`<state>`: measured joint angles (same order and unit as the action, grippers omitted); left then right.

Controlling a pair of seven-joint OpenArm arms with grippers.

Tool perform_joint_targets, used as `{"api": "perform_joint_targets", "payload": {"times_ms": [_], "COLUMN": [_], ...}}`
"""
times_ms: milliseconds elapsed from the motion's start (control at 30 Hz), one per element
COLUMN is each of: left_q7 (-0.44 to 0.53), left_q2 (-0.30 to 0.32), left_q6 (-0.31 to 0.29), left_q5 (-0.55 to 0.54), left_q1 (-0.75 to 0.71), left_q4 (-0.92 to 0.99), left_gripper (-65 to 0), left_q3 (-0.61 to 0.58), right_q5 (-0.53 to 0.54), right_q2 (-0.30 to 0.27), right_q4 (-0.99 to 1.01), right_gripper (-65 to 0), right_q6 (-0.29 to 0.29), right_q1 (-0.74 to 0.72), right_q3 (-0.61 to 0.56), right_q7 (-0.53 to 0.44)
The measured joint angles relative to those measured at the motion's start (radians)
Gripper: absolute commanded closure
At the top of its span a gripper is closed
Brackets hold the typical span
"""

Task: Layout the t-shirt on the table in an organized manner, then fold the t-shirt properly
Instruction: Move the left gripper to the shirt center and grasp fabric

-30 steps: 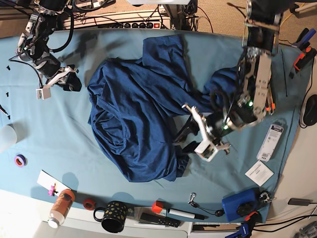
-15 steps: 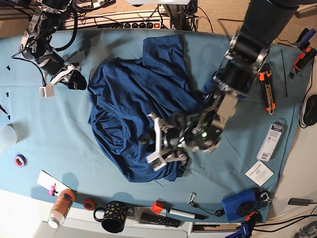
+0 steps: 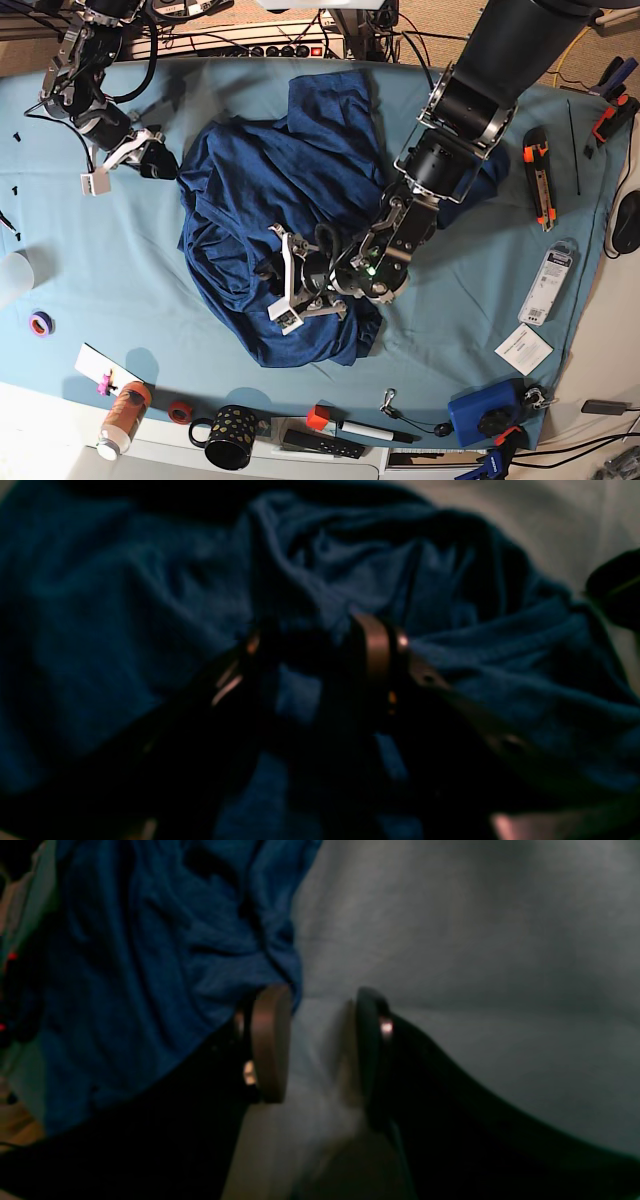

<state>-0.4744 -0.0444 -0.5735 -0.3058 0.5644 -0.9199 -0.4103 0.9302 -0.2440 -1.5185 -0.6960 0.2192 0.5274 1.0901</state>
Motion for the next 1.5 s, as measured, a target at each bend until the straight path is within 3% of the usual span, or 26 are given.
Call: {"api": "perform_joint_targets", "payload": {"times_ms": [133,200,400,567,733,1100,1300,1500], "left_q7": [0.004,0.004,0.004,0.004,0.003,0.004,0.004,0.004], "left_q2": [0.001,0.001,0.001,0.001,0.001,0.001,0.001,0.002], "left_q6": [0.000,0.000,0.000,0.000,0.000,0.000,0.000,0.000], "left_q5": [-0.001,-0.001,-0.001,-0.013,-0.012,-0.012,-0.012,-0.012], "left_q1": [0.002,0.001,0.001,0.001,-0.006,-0.016,-0.016,-0.020], "left_q4": [0.000,0.000,0.000,0.000,0.000,0.000,0.000,0.000], "left_gripper": [-24.1,-24.1,-24.1,-24.1,-24.1,-24.1,-24.1,-24.1], "left_q3": [0.000,0.000,0.000,0.000,0.000,0.000,0.000,0.000], "right_q5": [0.161,0.242,0.248,0.113,0.005,0.001,-0.020,-0.146], "right_q2": [0.001,0.015,0.110,0.161,0.161,0.167,0.217,0.229], "right_q4": [0.000,0.000,0.000,-0.001,-0.002,-0.002,-0.059,-0.158], "right_gripper": [-22.3,-22.3,-22.4,-22.4,-22.4,-22.3,-22.3,-22.3], "right_q6": [0.004,0.003,0.003,-0.005,-0.008,-0.005,0.016,0.072], "right_q1": [0.003,0.011,0.011,0.005,0.003,-0.001,0.003,0.008], "right_q3": [0.000,0.000,0.000,0.001,0.000,0.001,0.003,0.003], "right_q7": [0.150,0.179,0.163,0.047,-0.047,-0.067,-0.042,-0.048]}}
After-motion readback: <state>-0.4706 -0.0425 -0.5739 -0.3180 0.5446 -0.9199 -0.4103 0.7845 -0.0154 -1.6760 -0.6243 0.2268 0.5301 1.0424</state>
